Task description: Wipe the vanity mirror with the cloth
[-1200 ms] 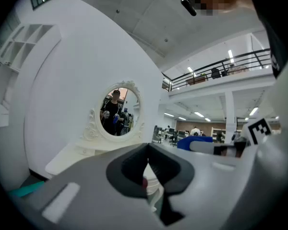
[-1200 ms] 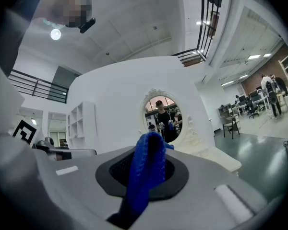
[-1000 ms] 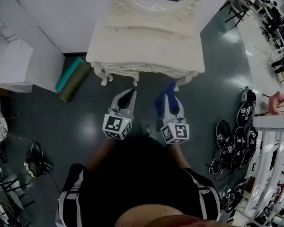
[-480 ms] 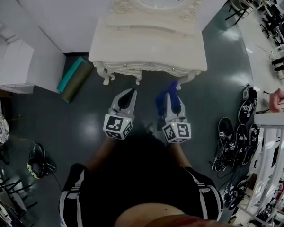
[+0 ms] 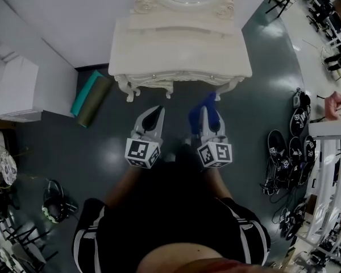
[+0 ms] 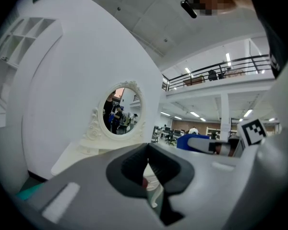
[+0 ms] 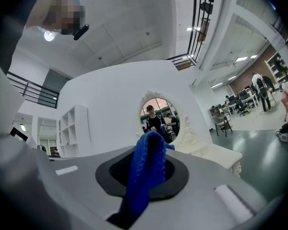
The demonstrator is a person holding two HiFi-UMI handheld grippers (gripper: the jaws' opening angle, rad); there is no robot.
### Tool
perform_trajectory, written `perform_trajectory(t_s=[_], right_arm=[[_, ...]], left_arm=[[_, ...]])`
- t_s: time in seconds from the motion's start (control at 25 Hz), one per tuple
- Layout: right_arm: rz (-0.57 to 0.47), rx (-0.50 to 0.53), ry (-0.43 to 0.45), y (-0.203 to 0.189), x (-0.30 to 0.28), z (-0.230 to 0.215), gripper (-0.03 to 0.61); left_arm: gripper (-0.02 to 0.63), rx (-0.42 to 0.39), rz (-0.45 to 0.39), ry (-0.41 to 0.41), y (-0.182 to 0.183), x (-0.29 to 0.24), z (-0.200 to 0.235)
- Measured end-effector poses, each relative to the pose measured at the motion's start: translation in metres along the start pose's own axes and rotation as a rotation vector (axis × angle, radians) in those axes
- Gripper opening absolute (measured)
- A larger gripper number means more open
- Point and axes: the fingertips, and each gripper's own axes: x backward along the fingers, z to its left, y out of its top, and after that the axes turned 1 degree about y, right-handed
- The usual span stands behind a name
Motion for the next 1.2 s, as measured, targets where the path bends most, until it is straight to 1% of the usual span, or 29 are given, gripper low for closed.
perform_trajectory(t_s=[0.12,0.28,0.44,0.64,0.92,1.2], right_arm=[[0.006,0.011,0.001,-0.001,-0.007,-0.004,0.038],[0.002,0.008,0.003,-0.001,-0.034,-0.018,0.038],[-0.009,0.009,0.014,0.007,-0.069,-0.045,0.038],[0.005,0.009,0.034,0.017,-0.121,-0.083,0.038],[0.035,0.008,0.078,0.033,-0.186,-0.129,0.038],[0.046,-0.001,0.127,0.046,-0.235,-0.176,0.038]], left_arm=[[0.011,0.007,0.001,0.002,-0.002,-0.010,0.004],[0.011,0.013,-0.004,0.006,-0.001,-0.035,0.012],[0.011,0.004,-0.006,0.016,0.000,-0.079,0.016],[0.011,0.003,-0.007,0.028,0.010,-0.145,0.023],[0.011,0.003,-0.012,0.090,0.029,-0.220,0.031],[0.011,0.022,-0.033,0.111,0.040,-0.288,0.022]])
